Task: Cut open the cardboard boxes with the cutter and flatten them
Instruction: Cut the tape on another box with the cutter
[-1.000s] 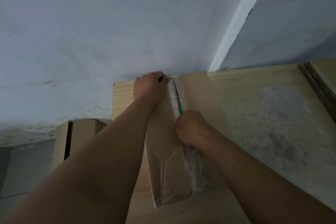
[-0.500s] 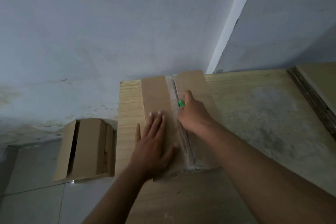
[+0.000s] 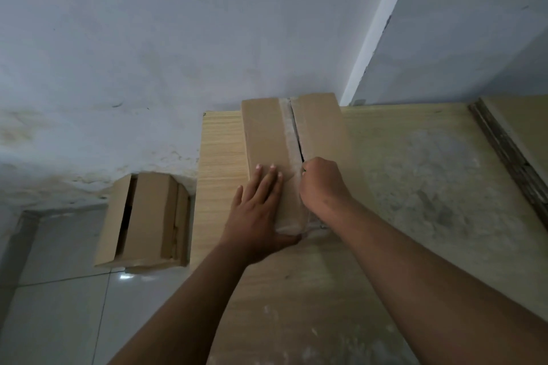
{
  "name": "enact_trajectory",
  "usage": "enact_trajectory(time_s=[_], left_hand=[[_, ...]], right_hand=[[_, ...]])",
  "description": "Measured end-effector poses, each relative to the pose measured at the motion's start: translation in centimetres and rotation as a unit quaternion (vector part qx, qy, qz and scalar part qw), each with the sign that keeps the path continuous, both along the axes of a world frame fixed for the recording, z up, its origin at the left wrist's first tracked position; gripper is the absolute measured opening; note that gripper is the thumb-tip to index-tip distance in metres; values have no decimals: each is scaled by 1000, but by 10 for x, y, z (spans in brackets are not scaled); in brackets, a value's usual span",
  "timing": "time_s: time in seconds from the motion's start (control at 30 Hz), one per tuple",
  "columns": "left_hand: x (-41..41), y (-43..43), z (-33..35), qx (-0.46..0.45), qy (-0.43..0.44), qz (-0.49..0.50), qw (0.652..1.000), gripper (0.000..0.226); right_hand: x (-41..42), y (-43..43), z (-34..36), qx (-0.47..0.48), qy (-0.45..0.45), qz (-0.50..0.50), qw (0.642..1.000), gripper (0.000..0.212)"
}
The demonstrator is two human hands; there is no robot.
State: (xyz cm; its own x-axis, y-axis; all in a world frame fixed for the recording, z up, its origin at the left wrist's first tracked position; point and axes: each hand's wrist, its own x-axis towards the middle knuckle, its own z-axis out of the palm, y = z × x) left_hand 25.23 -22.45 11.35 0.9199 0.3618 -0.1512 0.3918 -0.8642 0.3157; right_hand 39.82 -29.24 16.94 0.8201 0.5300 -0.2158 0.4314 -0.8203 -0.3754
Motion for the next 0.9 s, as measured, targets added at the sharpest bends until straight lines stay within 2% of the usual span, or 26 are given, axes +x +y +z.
enact_trajectory(time_s=[0.27,0.43,0.7,0.8,0.9], left_hand=[[25,-1,3,-1,5,38,999,129],[32,-3,1,11,-2,44,999,127],[33,-2,-3,47,-1,30,998,126],[34,0,2,83,14,-8,996,113],[36,9,12,107,29,-84,990,90]], right_hand=[[-34,-66,7,-41,-21,42,998,20],[-46,-103,5,-31,-14,51,998,29],[-46,-118,-12,-47,93,12,994,40],[-41,-115,-11,23,22,12,999,32],[-36,-116,-6,78,38,0,996,31]])
